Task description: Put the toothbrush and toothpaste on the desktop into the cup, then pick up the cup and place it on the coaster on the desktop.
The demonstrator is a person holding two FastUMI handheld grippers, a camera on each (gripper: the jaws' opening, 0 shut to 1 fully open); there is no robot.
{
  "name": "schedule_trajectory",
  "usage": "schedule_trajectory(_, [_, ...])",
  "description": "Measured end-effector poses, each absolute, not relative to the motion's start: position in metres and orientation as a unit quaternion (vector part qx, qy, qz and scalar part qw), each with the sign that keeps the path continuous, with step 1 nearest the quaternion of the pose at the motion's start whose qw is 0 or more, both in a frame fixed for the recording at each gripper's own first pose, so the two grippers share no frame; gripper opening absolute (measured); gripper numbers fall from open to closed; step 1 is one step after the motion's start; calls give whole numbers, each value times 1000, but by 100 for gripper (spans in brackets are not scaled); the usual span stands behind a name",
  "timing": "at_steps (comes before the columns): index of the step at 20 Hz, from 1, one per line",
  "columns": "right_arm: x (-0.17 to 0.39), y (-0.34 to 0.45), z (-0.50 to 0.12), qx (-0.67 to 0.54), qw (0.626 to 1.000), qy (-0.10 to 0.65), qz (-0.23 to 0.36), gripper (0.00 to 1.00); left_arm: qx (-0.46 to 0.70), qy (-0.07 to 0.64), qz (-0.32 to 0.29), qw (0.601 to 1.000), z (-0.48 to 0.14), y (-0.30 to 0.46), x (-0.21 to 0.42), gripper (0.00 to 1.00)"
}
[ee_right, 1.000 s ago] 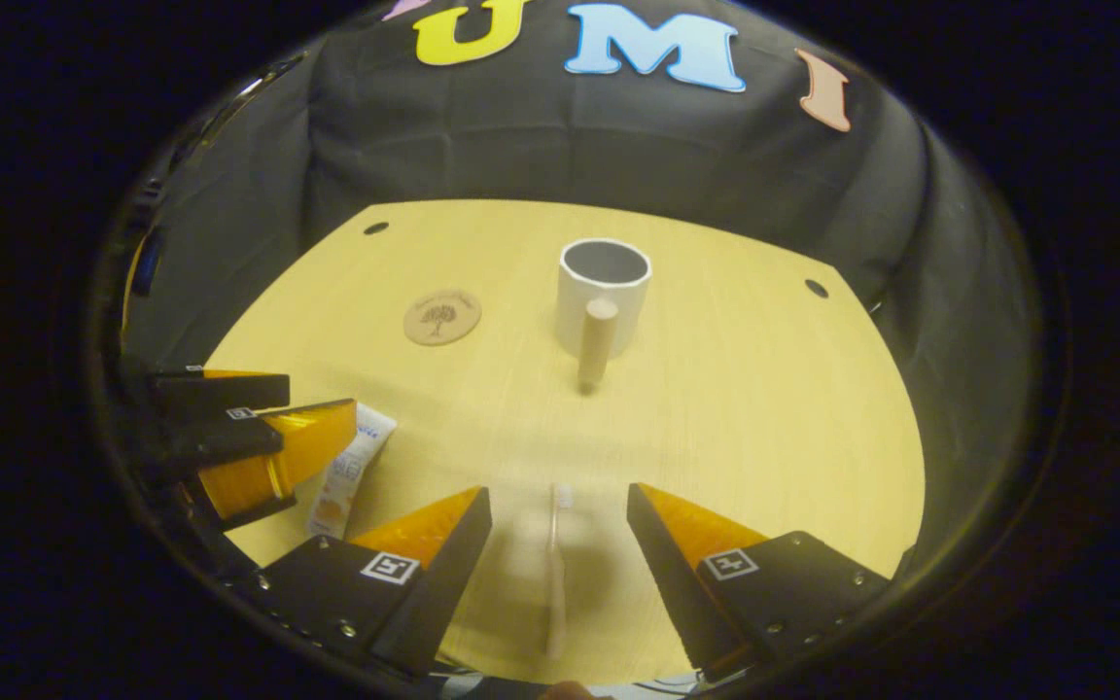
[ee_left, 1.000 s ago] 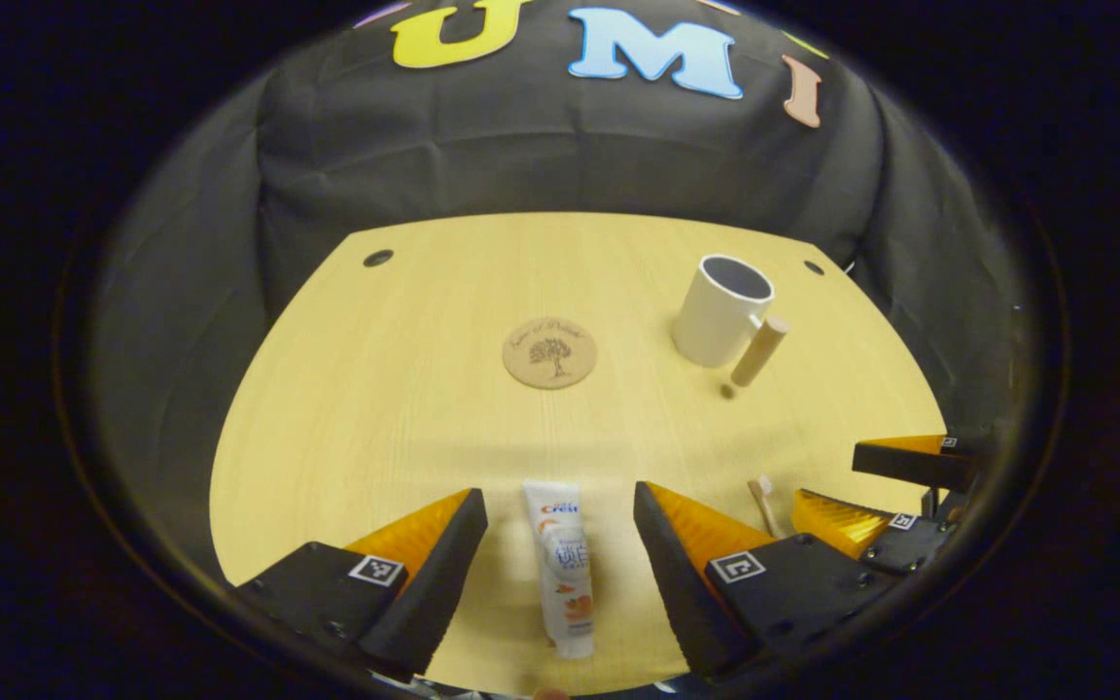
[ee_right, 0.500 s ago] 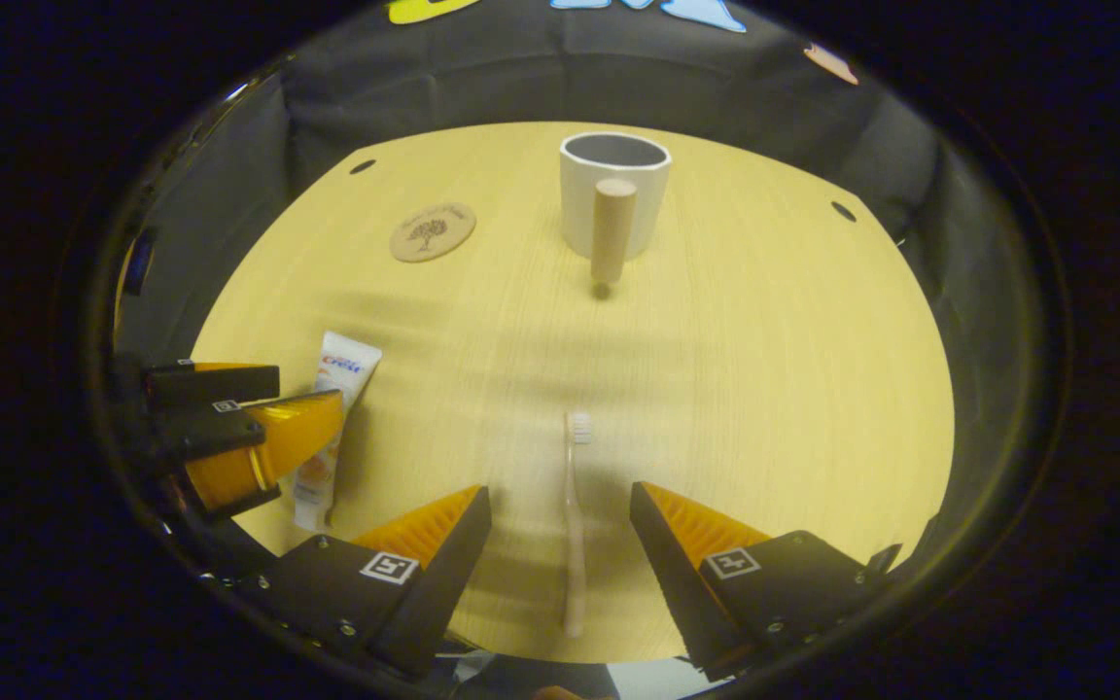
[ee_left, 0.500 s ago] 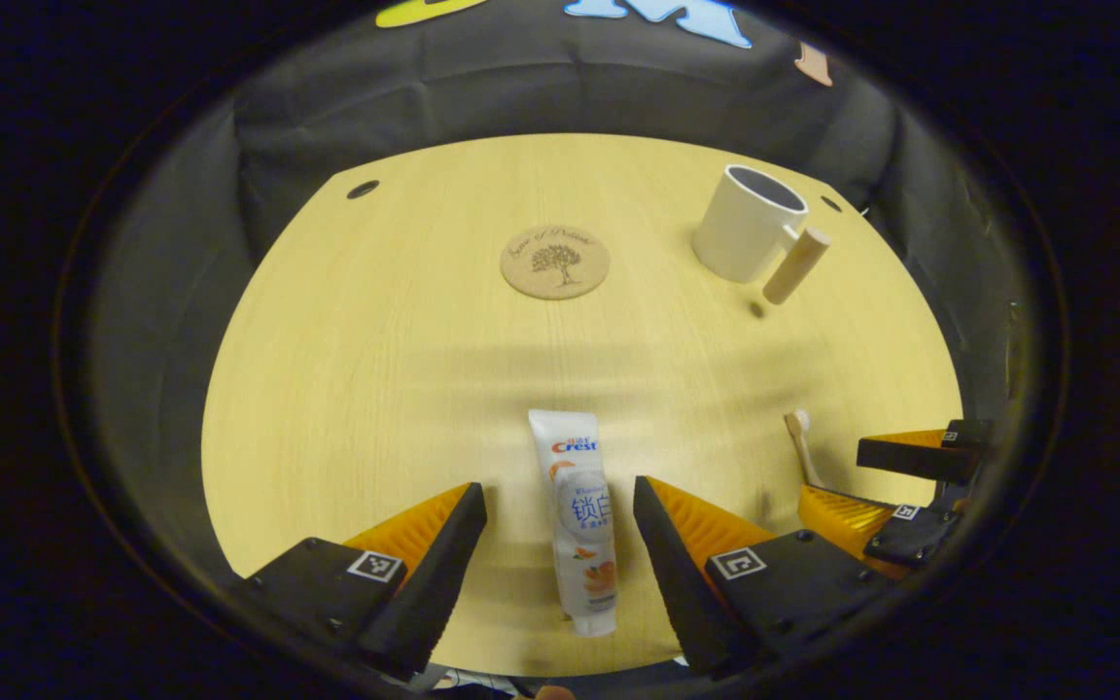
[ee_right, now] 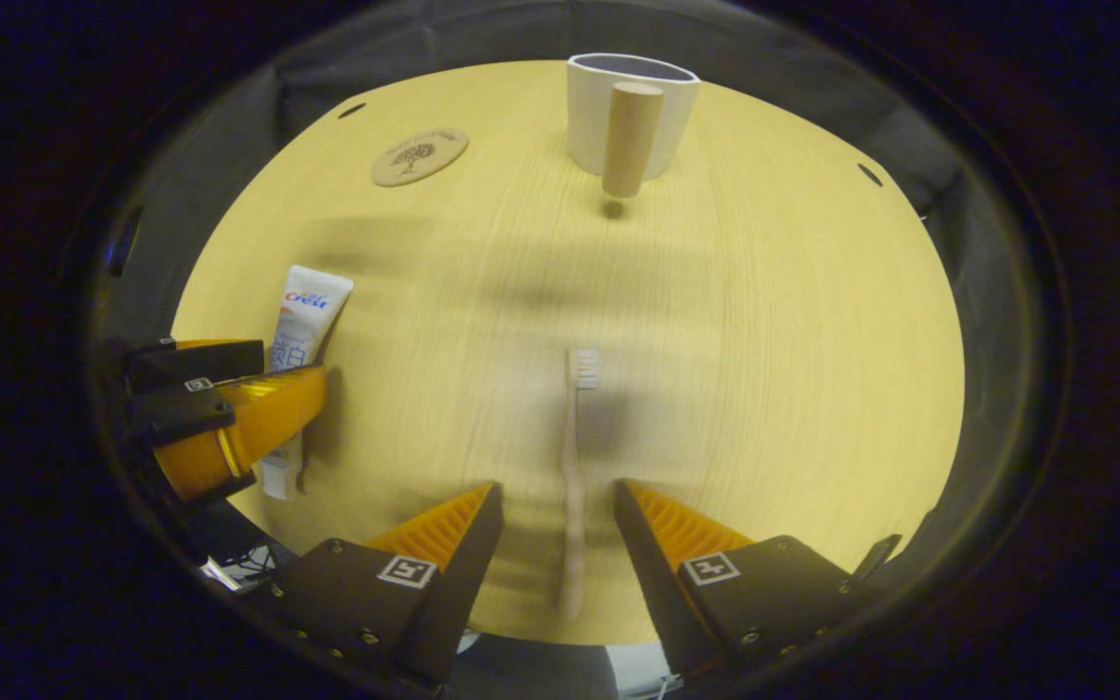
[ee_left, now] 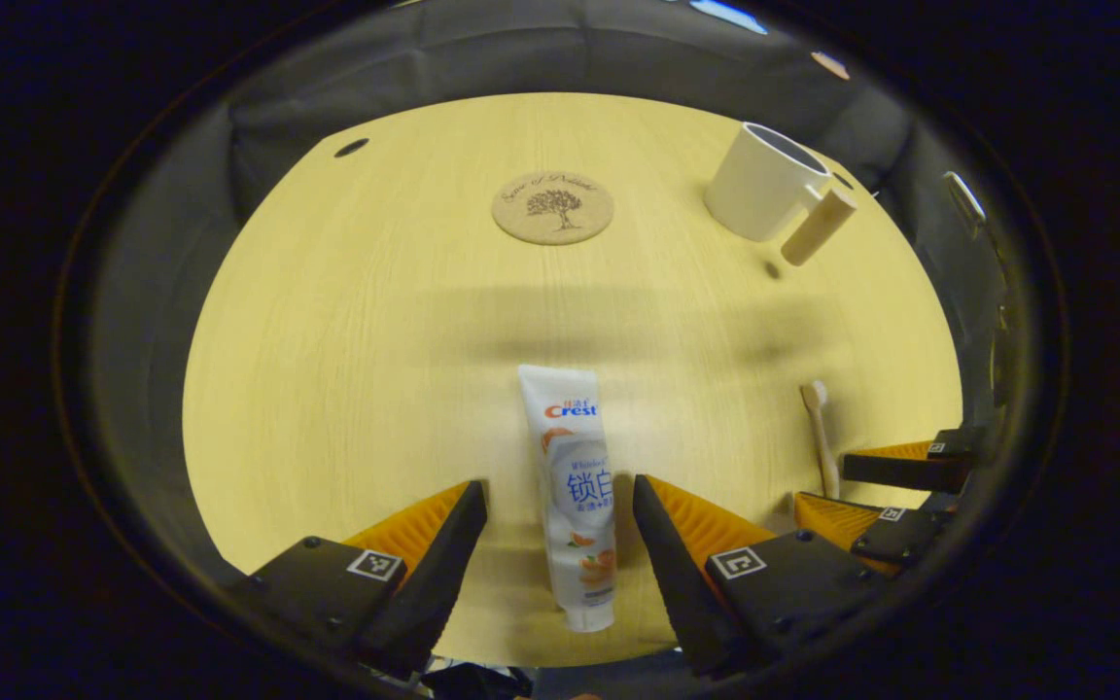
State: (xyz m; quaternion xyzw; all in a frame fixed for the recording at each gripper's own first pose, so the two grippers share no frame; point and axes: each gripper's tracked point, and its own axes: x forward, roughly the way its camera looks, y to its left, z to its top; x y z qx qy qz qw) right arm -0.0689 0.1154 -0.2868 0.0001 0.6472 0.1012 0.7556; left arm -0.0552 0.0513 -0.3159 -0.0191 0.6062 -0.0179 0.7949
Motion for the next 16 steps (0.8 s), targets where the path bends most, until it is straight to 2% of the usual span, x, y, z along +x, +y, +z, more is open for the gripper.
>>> schedule_trajectory(3, [-69, 112, -288, -14, 750, 653, 98, 71, -32, 618, -13, 786, -319, 49, -60, 98])
schedule_trajectory(4, [-68, 111, -288, -18, 748, 656, 98, 63, -28, 616, -11, 787, -320, 50, -60, 94])
schedule_trajectory(5, [-69, 110, -289, -22, 746, 658, 100, 58, -24, 617, -11, 787, -320, 53, -59, 88])
schedule_trajectory(6, [-68, 108, -291, -29, 746, 658, 98, 60, -21, 618, -8, 786, -320, 54, -59, 84])
schedule_trajectory(7, [-69, 109, -289, -27, 742, 662, 98, 45, -16, 618, -7, 786, -321, 53, -58, 75])
schedule_trajectory(8, [-70, 109, -289, -29, 739, 666, 101, 38, -15, 618, -8, 786, -321, 56, -59, 72])
schedule_trajectory(9, [-70, 108, -289, -32, 738, 666, 104, 38, -16, 620, -5, 784, -320, 56, -59, 62])
schedule_trajectory(10, [-70, 105, -288, -37, 737, 668, 97, 38, -15, 620, -6, 784, -321, 57, -60, 59])
schedule_trajectory(11, [-74, 108, -289, -29, 733, 673, 98, 15, -16, 622, -5, 783, -322, 58, -60, 57])
schedule_trajectory(12, [-73, 108, -289, -28, 730, 675, 102, 11, -15, 623, -4, 782, -321, 57, -61, 52])
schedule_trajectory(13, [-73, 108, -289, -29, 731, 673, 106, 13, -13, 623, -5, 782, -321, 57, -60, 48])
schedule_trajectory(14, [-70, 105, -282, -29, 732, 672, 104, 12, -12, 624, -4, 781, -321, 57, -60, 49])
schedule_trajectory(16, [-72, 106, -287, -26, 732, 671, 113, 8, -7, 624, -1, 781, -321, 59, -59, 45])
